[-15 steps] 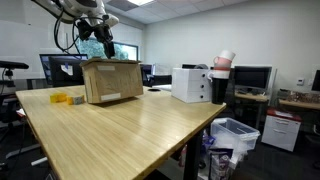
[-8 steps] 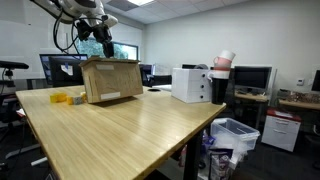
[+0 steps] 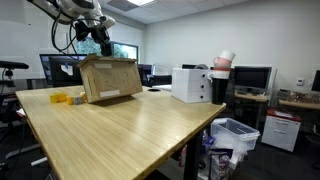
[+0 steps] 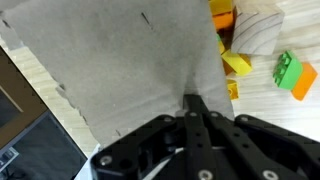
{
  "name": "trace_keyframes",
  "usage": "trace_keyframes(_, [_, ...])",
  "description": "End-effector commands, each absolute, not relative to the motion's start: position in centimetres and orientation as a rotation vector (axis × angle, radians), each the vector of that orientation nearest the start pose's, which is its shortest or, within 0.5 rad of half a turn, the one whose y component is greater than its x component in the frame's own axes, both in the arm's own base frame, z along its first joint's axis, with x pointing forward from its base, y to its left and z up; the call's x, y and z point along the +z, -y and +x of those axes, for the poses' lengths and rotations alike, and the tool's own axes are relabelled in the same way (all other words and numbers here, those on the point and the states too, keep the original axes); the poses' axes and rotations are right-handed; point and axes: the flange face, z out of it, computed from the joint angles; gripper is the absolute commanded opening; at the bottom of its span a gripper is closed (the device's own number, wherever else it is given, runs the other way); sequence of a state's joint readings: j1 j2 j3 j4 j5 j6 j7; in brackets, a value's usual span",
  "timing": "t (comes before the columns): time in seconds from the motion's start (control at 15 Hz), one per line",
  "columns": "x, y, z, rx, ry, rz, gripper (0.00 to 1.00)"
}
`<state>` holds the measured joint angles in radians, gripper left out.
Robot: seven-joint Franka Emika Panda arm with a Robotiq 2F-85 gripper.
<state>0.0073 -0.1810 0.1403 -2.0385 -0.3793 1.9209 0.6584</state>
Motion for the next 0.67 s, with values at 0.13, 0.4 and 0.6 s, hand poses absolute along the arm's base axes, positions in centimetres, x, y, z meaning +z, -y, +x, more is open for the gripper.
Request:
trace_keyframes(0.13, [49.3, -6.8, 49.9, -0.280, -0.649, -3.421, 0.00])
trace_keyframes(0.4, [49.0, -7.5, 49.7, -0.272, -0.621, -3.428, 0.00])
trace_keyframes(0.6, [47.0, -7.4, 49.3, -0.208, -0.612, -3.448, 0.00])
